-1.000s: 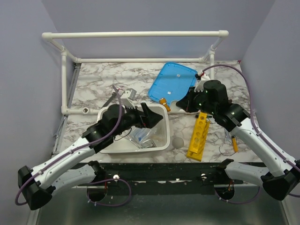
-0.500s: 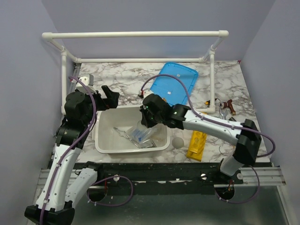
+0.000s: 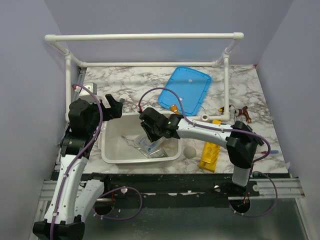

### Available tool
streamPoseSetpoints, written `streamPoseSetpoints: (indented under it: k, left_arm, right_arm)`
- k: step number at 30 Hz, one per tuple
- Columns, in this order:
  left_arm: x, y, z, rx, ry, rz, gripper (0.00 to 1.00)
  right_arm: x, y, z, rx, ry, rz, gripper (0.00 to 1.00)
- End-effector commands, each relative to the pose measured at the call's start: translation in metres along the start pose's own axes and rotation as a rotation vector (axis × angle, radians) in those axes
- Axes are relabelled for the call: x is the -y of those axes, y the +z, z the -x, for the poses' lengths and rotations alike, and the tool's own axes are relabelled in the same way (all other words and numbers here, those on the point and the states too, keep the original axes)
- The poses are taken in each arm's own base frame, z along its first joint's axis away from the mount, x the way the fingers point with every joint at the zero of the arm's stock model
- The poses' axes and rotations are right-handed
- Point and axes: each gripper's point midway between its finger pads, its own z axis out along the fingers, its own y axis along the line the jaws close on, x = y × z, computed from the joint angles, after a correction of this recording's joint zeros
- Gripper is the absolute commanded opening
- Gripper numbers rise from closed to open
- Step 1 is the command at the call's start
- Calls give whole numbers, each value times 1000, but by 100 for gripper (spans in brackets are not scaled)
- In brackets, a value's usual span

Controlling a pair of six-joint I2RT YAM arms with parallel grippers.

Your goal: Organize the chemistry lab equipment

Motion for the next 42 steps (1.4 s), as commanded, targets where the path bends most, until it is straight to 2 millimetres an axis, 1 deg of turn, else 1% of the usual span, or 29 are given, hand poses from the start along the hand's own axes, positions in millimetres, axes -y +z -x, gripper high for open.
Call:
streamPoseSetpoints:
  k: [1, 5, 7, 8, 12, 13, 15, 16, 17, 18, 19, 21, 23, 25, 27, 28, 31, 33, 34, 35, 36, 38, 42]
  left_arm:
    - [2, 0, -1, -9, 14, -19, 99]
    - [0, 0, -4, -15, 19, -16, 99]
    - [-2, 0, -5, -16, 23, -7, 99]
    - [-2, 0, -5, -17, 24, -4, 99]
    - [-3, 0, -6, -19, 27, -3, 99]
    - [-3, 1, -7, -20, 27, -3, 99]
    - [-4, 1, -8, -25, 28, -2, 99]
    - [-4, 2, -8, -26, 28, -3, 99]
    - [-3, 1, -8, -26, 28, -5, 99]
    - [-3, 2, -9, -27, 26, -6, 99]
    - [-3, 1, -8, -25, 28, -6, 99]
    - [-3, 1, -8, -22, 30, -4, 99]
    - [-3, 1, -8, -22, 28, -6, 99]
    - [-1, 1, -9, -25, 23, -19, 99]
    - [1, 2, -10, -29, 17, -29, 99]
    - [2, 2, -10, -32, 15, -32, 99]
    - [2, 4, -12, -39, 12, -35, 99]
    - [2, 3, -11, -39, 12, -35, 99]
    - [2, 4, -12, -41, 10, -36, 99]
    - [2, 4, -13, -43, 10, -37, 99]
    - [2, 4, -13, -44, 9, -37, 99]
    - [2, 5, -13, -47, 8, -39, 99]
    - [2, 5, -14, -47, 8, -38, 99]
  right_arm:
    - [11, 3, -14, -48, -47, -54, 35]
    - [5, -15, 0, -4, -49, -11, 50]
    - [1, -28, 8, 27, -48, 21, 62]
    - [-1, -34, 12, 44, -51, 35, 66]
    - [-3, -64, 28, 107, -34, 65, 72]
    - [-2, -74, 34, 129, -26, 68, 73]
    - [6, -92, 40, 175, -2, 41, 78]
    - [17, -103, 44, 210, 13, 0, 81]
    - [31, -108, 43, 233, 31, -54, 85]
    - [50, -118, 45, 267, 62, -114, 88]
    - [69, -124, 43, 281, 110, -157, 90]
    - [109, -135, 35, 293, 244, -200, 92]
    - [147, -142, 20, 284, 372, -228, 92]
    - [171, -151, 4, 283, 437, -268, 93]
    - [186, -149, -18, 251, 480, -306, 94]
    - [192, -145, -29, 226, 497, -323, 94]
    - [194, -130, -55, 149, 496, -323, 91]
    - [189, -121, -65, 98, 456, -292, 84]
    - [183, -116, -68, 62, 415, -256, 80]
    - [176, -112, -72, 29, 397, -218, 77]
    - [172, -108, -77, -8, 381, -199, 76]
    - [171, -104, -84, -51, 346, -207, 75]
    - [167, -98, -90, -81, 306, -187, 75]
